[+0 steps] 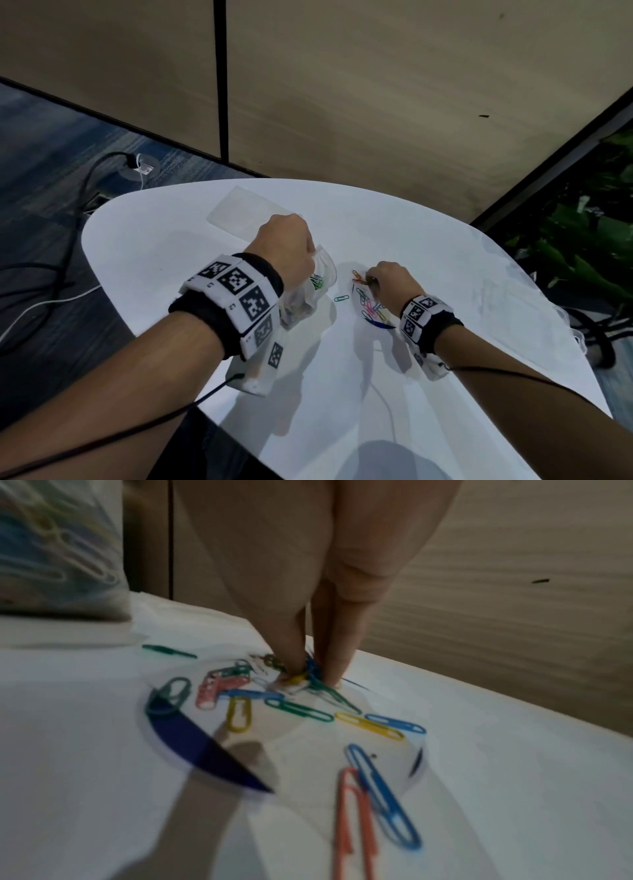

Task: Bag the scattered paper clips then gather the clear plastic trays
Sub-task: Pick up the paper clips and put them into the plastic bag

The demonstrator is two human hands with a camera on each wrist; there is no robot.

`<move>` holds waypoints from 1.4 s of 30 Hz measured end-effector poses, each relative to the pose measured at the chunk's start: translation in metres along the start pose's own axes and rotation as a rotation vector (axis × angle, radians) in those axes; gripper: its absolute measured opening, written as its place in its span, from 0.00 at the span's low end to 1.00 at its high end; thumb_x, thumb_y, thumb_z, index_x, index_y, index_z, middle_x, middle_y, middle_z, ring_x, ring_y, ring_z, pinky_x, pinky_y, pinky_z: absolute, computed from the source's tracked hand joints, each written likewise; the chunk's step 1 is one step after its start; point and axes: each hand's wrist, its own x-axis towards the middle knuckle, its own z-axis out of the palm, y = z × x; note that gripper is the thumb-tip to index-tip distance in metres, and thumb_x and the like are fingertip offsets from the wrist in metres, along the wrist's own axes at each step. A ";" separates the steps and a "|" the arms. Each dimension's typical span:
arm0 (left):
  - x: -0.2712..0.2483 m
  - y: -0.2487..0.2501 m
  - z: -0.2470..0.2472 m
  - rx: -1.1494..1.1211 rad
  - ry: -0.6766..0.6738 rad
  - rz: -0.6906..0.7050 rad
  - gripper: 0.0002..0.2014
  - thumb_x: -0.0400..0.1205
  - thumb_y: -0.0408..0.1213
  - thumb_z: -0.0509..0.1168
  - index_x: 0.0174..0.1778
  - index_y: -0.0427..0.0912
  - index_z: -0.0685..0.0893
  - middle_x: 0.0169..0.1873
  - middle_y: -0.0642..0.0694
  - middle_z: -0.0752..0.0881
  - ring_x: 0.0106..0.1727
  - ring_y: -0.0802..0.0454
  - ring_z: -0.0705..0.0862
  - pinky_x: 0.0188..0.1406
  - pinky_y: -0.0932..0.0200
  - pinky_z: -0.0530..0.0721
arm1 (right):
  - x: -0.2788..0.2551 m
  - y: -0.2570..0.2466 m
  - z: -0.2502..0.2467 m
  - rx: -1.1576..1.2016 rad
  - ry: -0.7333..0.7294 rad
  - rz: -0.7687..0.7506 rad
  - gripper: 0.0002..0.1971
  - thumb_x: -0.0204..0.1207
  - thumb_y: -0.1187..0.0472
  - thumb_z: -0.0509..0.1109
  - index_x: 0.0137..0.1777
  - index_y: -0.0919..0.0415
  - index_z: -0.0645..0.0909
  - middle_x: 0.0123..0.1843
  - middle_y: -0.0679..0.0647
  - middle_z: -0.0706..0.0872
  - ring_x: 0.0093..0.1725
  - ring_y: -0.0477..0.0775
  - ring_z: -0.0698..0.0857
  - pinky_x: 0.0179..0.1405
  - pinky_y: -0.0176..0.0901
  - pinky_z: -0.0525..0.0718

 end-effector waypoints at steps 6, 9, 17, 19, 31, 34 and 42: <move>0.001 0.001 0.000 -0.029 -0.001 0.005 0.13 0.80 0.25 0.62 0.54 0.37 0.90 0.47 0.40 0.89 0.49 0.40 0.90 0.55 0.51 0.90 | -0.005 0.017 -0.013 0.433 0.068 0.376 0.03 0.70 0.60 0.80 0.40 0.59 0.92 0.38 0.53 0.93 0.41 0.53 0.90 0.52 0.43 0.87; 0.001 0.002 0.001 -0.029 0.002 0.001 0.14 0.80 0.24 0.62 0.55 0.37 0.90 0.51 0.40 0.89 0.50 0.41 0.90 0.53 0.53 0.90 | -0.017 0.019 -0.027 0.992 0.023 0.574 0.02 0.67 0.67 0.82 0.38 0.63 0.92 0.42 0.64 0.93 0.43 0.59 0.92 0.54 0.49 0.90; 0.001 0.015 0.013 -0.034 0.017 -0.011 0.12 0.80 0.25 0.63 0.52 0.37 0.91 0.48 0.40 0.90 0.49 0.41 0.90 0.55 0.52 0.90 | -0.041 -0.054 -0.093 1.745 -0.116 0.359 0.14 0.77 0.70 0.72 0.59 0.80 0.82 0.50 0.64 0.90 0.49 0.53 0.91 0.50 0.35 0.89; 0.002 0.017 0.016 -0.026 0.052 -0.006 0.11 0.80 0.28 0.65 0.52 0.39 0.92 0.52 0.41 0.91 0.54 0.42 0.89 0.56 0.56 0.87 | -0.043 -0.077 -0.091 1.738 -0.124 0.332 0.12 0.76 0.72 0.73 0.56 0.80 0.83 0.48 0.65 0.89 0.47 0.55 0.90 0.49 0.37 0.89; 0.002 0.014 0.015 -0.022 0.058 -0.012 0.12 0.78 0.27 0.66 0.48 0.41 0.94 0.49 0.43 0.91 0.51 0.45 0.89 0.50 0.57 0.87 | -0.038 -0.109 -0.079 0.622 0.136 -0.035 0.10 0.70 0.68 0.71 0.46 0.56 0.91 0.35 0.44 0.88 0.34 0.40 0.84 0.36 0.20 0.76; 0.003 0.014 0.012 -0.039 0.046 -0.014 0.10 0.80 0.28 0.66 0.50 0.39 0.93 0.51 0.42 0.91 0.48 0.43 0.90 0.53 0.53 0.90 | -0.038 -0.105 -0.085 0.657 0.057 -0.067 0.13 0.72 0.68 0.69 0.49 0.54 0.92 0.41 0.47 0.93 0.40 0.44 0.90 0.44 0.32 0.86; 0.001 0.001 0.002 -0.041 0.024 -0.036 0.11 0.80 0.26 0.63 0.50 0.38 0.91 0.35 0.45 0.86 0.48 0.42 0.91 0.50 0.55 0.89 | -0.002 -0.039 -0.068 0.984 0.152 0.314 0.14 0.79 0.72 0.62 0.46 0.63 0.89 0.52 0.65 0.91 0.43 0.61 0.92 0.51 0.53 0.90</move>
